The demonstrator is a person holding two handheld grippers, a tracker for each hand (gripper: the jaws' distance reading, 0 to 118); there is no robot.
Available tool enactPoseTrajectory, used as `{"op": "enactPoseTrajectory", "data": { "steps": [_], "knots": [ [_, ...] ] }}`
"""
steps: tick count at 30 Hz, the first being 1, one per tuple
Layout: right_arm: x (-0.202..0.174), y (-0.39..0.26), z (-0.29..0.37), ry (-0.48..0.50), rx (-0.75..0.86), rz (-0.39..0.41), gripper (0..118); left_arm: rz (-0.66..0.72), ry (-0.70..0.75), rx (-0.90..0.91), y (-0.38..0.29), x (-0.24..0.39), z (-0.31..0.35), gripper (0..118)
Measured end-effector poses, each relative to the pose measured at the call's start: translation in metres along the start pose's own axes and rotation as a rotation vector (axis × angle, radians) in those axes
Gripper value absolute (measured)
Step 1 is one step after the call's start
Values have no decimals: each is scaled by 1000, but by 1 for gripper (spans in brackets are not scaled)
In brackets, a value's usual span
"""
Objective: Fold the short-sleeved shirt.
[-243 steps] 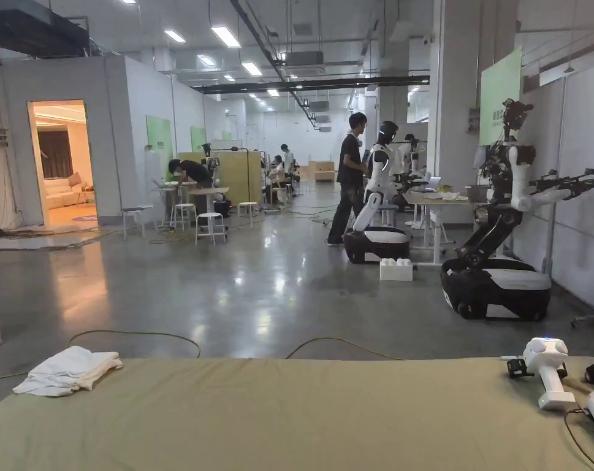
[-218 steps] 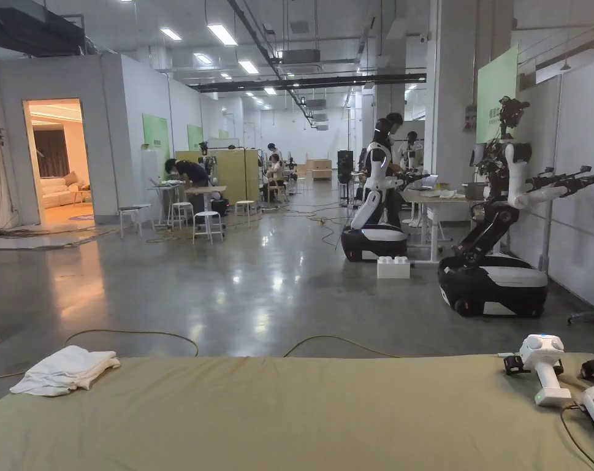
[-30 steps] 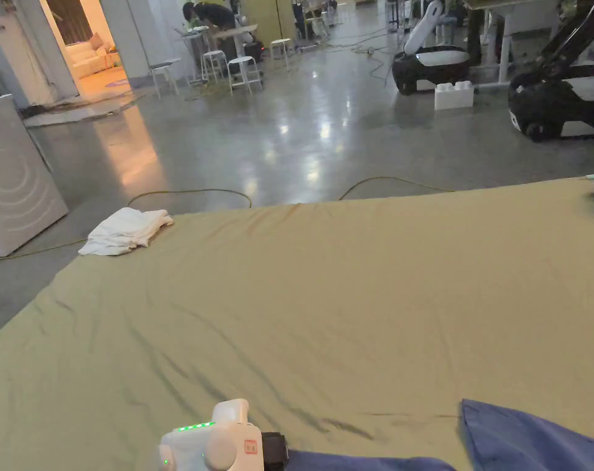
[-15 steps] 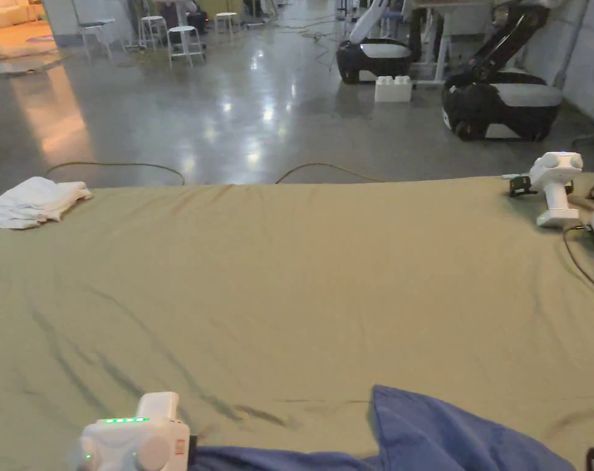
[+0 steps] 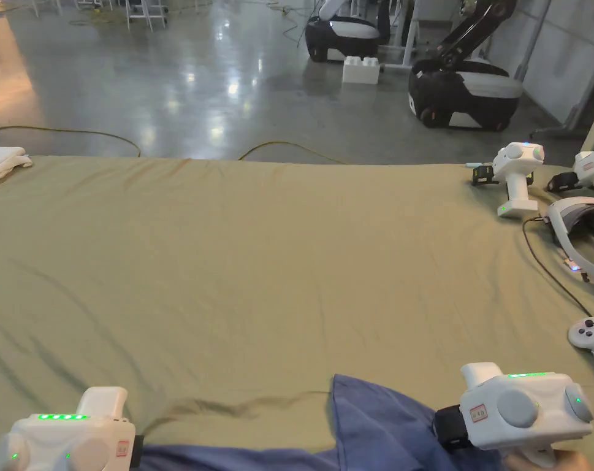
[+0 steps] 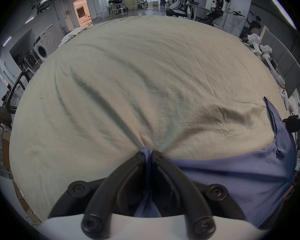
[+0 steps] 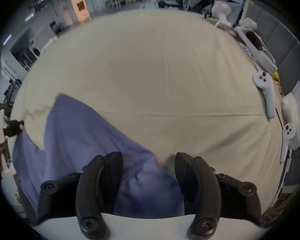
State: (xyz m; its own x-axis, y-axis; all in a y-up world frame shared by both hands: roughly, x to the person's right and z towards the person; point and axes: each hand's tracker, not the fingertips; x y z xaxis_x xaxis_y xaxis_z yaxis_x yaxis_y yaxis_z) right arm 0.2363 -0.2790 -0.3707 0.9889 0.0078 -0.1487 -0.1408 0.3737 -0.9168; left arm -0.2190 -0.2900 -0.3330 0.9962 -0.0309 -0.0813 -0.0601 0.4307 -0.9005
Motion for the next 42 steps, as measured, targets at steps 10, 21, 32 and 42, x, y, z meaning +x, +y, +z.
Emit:
{"op": "enactPoseTrajectory", "data": {
  "steps": [10, 21, 32, 42],
  "knots": [
    [-6, -36, 101, 84, 232, -66, 2, 173, -256, 168, -33, -56, 113, 8],
    [14, -84, 330, 124, 736, -196, 2, 156, -330, 643, -60, -103, 338, 8],
    [19, 28, 474, 36, 1029, -161, 2, 142, -292, 923, 59, -103, 481, 8],
    [7, 138, 494, -81, 1040, -126, 2, 140, -136, 982, 168, -89, 498, 8]
  ]
}}
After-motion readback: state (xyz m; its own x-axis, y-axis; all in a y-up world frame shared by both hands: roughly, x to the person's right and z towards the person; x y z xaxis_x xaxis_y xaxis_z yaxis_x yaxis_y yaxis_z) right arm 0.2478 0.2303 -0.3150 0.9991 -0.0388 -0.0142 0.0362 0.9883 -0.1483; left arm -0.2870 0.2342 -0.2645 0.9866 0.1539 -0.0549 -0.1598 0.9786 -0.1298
